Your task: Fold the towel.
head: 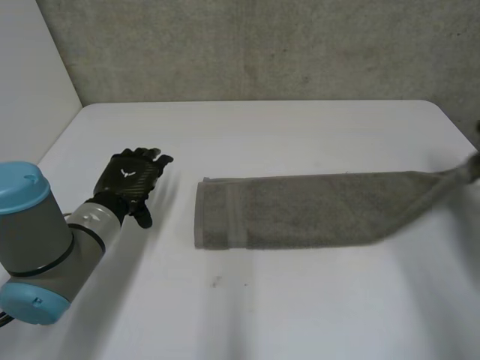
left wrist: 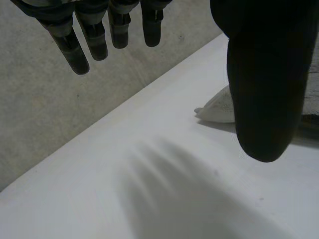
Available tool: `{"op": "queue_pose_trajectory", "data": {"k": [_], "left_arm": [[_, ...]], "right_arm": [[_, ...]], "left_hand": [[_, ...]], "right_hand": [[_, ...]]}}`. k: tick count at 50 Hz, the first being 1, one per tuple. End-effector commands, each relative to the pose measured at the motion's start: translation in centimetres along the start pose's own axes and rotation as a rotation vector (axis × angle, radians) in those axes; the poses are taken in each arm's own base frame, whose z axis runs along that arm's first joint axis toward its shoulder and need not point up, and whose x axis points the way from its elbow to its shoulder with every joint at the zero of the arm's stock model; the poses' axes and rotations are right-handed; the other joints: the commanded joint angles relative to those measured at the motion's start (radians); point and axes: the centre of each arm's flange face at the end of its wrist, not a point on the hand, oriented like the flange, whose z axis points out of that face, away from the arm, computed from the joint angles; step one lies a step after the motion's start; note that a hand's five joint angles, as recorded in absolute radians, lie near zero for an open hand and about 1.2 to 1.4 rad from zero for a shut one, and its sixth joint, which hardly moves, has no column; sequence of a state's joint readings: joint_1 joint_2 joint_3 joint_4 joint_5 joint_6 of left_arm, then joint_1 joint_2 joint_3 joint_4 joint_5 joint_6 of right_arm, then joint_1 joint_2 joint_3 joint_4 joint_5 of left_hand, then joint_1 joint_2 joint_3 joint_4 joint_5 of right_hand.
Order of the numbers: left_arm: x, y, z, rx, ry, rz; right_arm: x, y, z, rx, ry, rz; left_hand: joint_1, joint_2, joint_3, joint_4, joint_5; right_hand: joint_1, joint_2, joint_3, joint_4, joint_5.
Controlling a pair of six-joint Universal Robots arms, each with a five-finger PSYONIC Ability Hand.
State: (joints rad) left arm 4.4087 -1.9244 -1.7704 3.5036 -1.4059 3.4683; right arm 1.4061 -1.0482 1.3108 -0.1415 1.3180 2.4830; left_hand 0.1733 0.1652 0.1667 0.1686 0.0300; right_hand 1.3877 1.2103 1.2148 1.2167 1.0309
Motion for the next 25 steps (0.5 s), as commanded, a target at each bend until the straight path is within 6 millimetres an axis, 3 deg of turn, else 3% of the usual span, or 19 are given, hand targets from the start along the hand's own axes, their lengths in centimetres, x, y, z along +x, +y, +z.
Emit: {"op": "queue_pose_trajectory", "data": {"k": [1, 2, 3, 5, 6, 7, 8, 10, 11, 13, 18, 20, 21, 22, 23, 24, 25], "left_arm": [[-0.2, -0.4, -0.1, 0.010, -0.006, 0.002], [-0.2, -0.4, -0.1, 0.010, -0.006, 0.002], [-0.2, -0.4, -0.1, 0.010, -0.006, 0.002], [-0.2, -0.4, -0.1, 0.012, -0.006, 0.002], [-0.1, -0.4, -0.1, 0.012, -0.006, 0.002], [-0.1, -0.4, -0.2, 0.010, -0.006, 0.000], [-0.1, -0.4, -0.2, 0.010, -0.006, 0.000], [-0.1, -0.3, -0.2, 0.008, -0.007, 0.002], [-0.1, -0.3, -0.2, 0.008, -0.007, 0.002], [0.0, -0.2, -0.3, 0.004, -0.004, -0.001], [0.1, -0.1, -0.4, -0.001, -0.001, 0.000], [0.1, -0.1, -0.4, 0.001, 0.000, 0.001], [0.1, -0.1, -0.4, 0.001, 0.000, 0.001], [0.1, -0.2, -0.4, 0.004, 0.001, 0.000], [0.1, -0.4, -0.4, 0.009, -0.001, 0.002], [0.1, -0.4, -0.4, 0.009, -0.001, 0.002], [0.1, -0.6, -0.4, 0.015, -0.001, 0.002]], "right_arm": [[-10.0, -10.4, -3.3, 0.275, -0.227, 0.049], [-12.9, -12.1, -4.5, 0.328, -0.291, 0.050], [-13.0, -12.2, -4.5, 0.329, -0.291, 0.050], [-19.5, -14.8, -7.8, 0.434, -0.437, 0.037], [-19.5, -14.9, -7.8, 0.434, -0.438, 0.037], [-22.7, -15.6, -9.8, 0.476, -0.514, 0.029], [-22.8, -15.6, -9.8, 0.476, -0.515, 0.029], [-27.8, -15.6, -13.3, 0.512, -0.646, 0.016], [-27.9, -15.6, -13.3, 0.512, -0.647, 0.016], [-31.8, -14.1, -15.7, 0.507, -0.767, -0.005], [-34.8, -11.8, -17.4, 0.463, -0.860, -0.039], [-34.7, -11.8, -17.5, 0.458, -0.856, -0.039], [-34.3, -12.2, -17.4, 0.462, -0.844, -0.027], [-34.3, -12.3, -17.4, 0.462, -0.844, -0.027], [-33.3, -13.0, -17.3, 0.468, -0.823, -0.014], [-33.3, -13.0, -17.3, 0.468, -0.823, -0.014], [-32.0, -14.1, -17.4, 0.477, -0.795, 0.007]], "left_hand": [[0.001, 0.009, 0.008, 0.006, -0.030], [0.001, 0.009, 0.008, 0.006, -0.030], [0.001, 0.009, 0.008, 0.006, -0.030], [0.001, 0.009, 0.008, 0.006, -0.030], [0.001, 0.009, 0.008, 0.006, -0.030], [0.001, 0.009, 0.008, 0.006, -0.030], [0.001, 0.009, 0.008, 0.006, -0.030], [0.001, 0.009, 0.008, 0.006, -0.030], [0.001, 0.009, 0.008, 0.006, -0.030], [0.001, 0.009, 0.008, 0.006, -0.030], [0.001, 0.009, 0.008, 0.006, -0.030], [0.001, 0.009, 0.008, 0.006, -0.030], [0.001, 0.009, 0.008, 0.006, -0.030], [0.001, 0.009, 0.008, 0.006, -0.030], [0.001, 0.009, 0.008, 0.006, -0.030], [0.001, 0.009, 0.008, 0.006, -0.030], [0.001, 0.009, 0.008, 0.006, -0.030]], "right_hand": [[0.009, 0.186, 0.181, 0.180, 0.191], [0.009, 0.186, 0.181, 0.180, 0.191], [0.009, 0.186, 0.181, 0.180, 0.191], [0.009, 0.186, 0.181, 0.180, 0.191], [0.009, 0.186, 0.181, 0.180, 0.191], [0.009, 0.186, 0.181, 0.180, 0.191], [0.009, 0.186, 0.181, 0.180, 0.191], [0.009, 0.186, 0.181, 0.180, 0.191], [0.009, 0.186, 0.181, 0.180, 0.191], [0.009, 0.186, 0.181, 0.180, 0.191], [0.009, 0.186, 0.181, 0.180, 0.191], [0.009, 0.186, 0.181, 0.180, 0.191], [-0.255, -0.077, -0.082, -0.084, -0.073], [-0.258, -0.080, -0.085, -0.087, -0.075], [-1.048, -0.871, -0.875, -0.877, -0.866], [-1.056, -0.879, -0.883, -0.885, -0.874], [-1.213, -1.036, -1.040, -1.042, -1.031]]}}
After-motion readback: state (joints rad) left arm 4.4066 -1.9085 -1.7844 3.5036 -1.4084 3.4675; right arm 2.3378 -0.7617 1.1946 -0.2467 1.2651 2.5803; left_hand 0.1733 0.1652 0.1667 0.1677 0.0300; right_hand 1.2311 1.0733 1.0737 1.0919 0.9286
